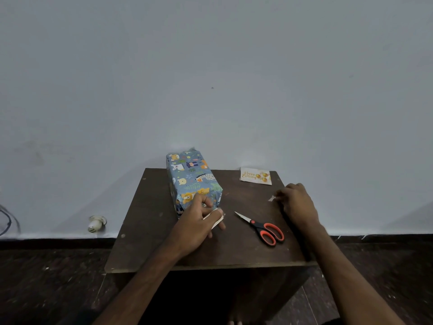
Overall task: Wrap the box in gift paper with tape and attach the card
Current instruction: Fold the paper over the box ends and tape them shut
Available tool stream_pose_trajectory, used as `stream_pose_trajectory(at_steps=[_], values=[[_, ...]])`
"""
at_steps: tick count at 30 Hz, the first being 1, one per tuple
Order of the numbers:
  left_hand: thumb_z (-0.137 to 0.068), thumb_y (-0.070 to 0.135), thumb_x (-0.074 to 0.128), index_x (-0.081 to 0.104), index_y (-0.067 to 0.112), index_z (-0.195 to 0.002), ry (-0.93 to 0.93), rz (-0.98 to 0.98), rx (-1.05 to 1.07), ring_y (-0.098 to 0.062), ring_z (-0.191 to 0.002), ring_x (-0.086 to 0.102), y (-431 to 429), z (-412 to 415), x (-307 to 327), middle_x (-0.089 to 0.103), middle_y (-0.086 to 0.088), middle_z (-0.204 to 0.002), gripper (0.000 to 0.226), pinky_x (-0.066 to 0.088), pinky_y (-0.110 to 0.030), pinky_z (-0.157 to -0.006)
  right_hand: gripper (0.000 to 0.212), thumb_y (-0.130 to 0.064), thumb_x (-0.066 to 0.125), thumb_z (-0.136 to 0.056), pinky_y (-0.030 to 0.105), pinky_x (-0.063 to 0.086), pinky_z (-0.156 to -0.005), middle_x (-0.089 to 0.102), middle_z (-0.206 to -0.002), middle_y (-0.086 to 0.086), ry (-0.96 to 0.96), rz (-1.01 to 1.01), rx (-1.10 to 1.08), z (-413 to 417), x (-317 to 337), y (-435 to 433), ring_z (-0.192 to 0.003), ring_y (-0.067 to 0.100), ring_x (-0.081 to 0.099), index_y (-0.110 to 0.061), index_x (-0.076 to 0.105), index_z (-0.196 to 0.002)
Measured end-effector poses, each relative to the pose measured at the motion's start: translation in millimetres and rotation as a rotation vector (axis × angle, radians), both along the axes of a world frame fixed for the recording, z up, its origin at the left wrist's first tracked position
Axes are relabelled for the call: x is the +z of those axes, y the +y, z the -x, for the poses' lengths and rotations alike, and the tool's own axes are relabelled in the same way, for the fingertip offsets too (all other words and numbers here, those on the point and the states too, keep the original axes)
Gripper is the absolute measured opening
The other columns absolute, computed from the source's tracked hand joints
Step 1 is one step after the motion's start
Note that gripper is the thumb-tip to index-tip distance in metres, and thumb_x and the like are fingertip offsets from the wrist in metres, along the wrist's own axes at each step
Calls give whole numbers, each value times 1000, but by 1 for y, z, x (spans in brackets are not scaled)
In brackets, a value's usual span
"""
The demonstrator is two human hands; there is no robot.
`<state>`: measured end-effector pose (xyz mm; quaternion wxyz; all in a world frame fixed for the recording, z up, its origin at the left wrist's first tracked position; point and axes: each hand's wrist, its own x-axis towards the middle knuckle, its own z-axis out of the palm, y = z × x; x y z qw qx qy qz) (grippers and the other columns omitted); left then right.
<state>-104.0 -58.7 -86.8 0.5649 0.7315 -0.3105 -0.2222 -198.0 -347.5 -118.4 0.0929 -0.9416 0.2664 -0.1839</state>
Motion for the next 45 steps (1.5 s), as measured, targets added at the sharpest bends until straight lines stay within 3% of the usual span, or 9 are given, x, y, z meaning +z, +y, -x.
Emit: stream_pose_trajectory(at_steps=[8, 15, 18, 22, 27, 34, 38, 41, 45], values=[[-101, 19, 56, 40, 16, -98, -7, -7, -11, -11, -52, 54, -2, -2, -2, 75, -9, -79, 16, 48, -31, -56, 48, -10, 61, -89, 38, 52, -78, 53, -119, 10, 233, 172, 35, -22, 8, 26, -98, 30, 61, -16, 41, -132], [-101, 20, 56, 40, 17, -99, -19, -28, -10, -4, -52, 56, -4, -2, 0, 75, -10, -81, 16, 49, -27, -55, 23, -21, 77, -83, 31, 44, -65, 61, -92, -1, -107, -178, -63, -12, -3, 12, -82, 18, 57, -19, 59, -96], [-101, 19, 56, 41, 16, -100, -16, -28, -9, -3, -51, 56, -3, 1, 1, 76, -9, -82, 16, 48, -25, -54, 12, -23, 73, -88, 32, 45, -64, 61, -93, 5, -81, -119, -134, -22, -4, 13, -88, 23, 58, -13, 66, -85], [-101, 18, 56, 41, 11, -104, -2, -11, -7, -8, -53, 55, -1, 3, 0, 76, -10, -82, 17, 49, -27, -55, 10, -12, 57, -96, 40, 51, -69, 55, -107, 9, 15, 59, -139, -32, -9, 21, -103, 27, 53, -5, 64, -93], [-101, 21, 55, 41, 9, -107, -10, -25, -24, -14, -56, 54, 2, 6, -1, 76, -6, -82, 20, 49, -28, -58, 12, -1, 55, -92, 35, 46, -66, 60, -84, 1, -142, -112, -169, -30, -11, 17, -84, 25, 60, -10, 62, -86], [-101, 23, 55, 41, 11, -106, -16, -20, -25, -14, -54, 54, 1, 4, -1, 76, -5, -82, 20, 48, -25, -56, 21, 4, 57, -90, 39, 54, -74, 61, -98, 9, 17, -56, -131, -21, -5, 16, -90, 26, 60, -8, 74, -94], [-101, 24, 54, 40, 17, -102, -31, -30, -36, -9, -50, 53, -1, 0, -1, 77, -4, -82, 16, 47, -22, -54, 9, -17, 73, -88, 36, 48, -71, 51, -89, -1, -9, -166, -181, -23, -9, 8, -80, 19, 53, -11, 70, -82], [-101, 23, 54, 40, 16, -101, -35, -31, -38, -7, -49, 53, -1, 0, -2, 77, -5, -82, 16, 46, -21, -53, 19, -21, 78, -84, 31, 42, -69, 59, -77, -2, -152, -315, -215, -27, -8, 3, -79, 23, 60, -15, 63, -75], [-101, 22, 54, 40, 13, -103, -33, -27, -33, -6, -50, 53, -1, 2, -2, 76, -6, -82, 17, 47, -22, -53, 23, -13, 83, -78, 31, 48, -73, 63, -75, -4, -354, -458, -235, -23, -12, -1, -75, 14, 61, -17, 65, -93]])
